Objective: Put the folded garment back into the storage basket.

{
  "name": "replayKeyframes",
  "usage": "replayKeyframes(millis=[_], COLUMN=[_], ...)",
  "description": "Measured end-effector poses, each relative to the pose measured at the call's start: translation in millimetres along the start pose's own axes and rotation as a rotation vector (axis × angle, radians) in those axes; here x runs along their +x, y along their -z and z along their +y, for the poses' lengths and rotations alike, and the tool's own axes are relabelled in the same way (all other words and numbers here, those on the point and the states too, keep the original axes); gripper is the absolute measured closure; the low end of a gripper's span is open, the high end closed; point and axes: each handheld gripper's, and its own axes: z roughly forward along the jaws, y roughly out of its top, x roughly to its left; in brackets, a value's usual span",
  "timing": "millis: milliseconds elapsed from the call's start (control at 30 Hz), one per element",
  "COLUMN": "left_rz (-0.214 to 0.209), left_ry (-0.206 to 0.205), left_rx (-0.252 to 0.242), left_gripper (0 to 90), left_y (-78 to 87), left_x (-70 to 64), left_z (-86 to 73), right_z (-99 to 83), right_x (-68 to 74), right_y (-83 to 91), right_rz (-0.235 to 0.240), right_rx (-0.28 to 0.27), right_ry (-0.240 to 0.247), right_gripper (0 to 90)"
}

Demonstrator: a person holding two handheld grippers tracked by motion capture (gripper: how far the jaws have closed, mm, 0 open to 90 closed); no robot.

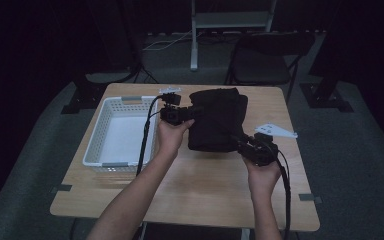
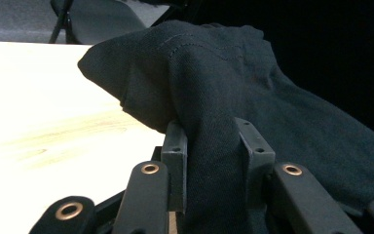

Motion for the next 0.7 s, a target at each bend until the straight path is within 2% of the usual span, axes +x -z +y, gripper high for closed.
replayKeyframes(millis=[133,300,700], left_rz=[0.015,0.008,0.036], left_ry=[-0.031,-0.031,-0.031], left_rx=[0.014,0.014,0.016], left_gripper=[70.7,70.7,70.6], left_y=[0.4,3.9,17.2], left_x=[-2.1,-1.2,9.4], left_z=[2.9,7.4,5.6], right_z=[0.2,1.6,2.7], right_x=[0.4,1.0,9.5], right_y=[-0.1,-0.3,-11.2], right_rz=[0.005,0.014,0.043], right_rx=[-0.006,-0.018,-0.016], right_ry=[-0.004,-0.008,-0.010], right_gripper=[68.0,68.0,68.0])
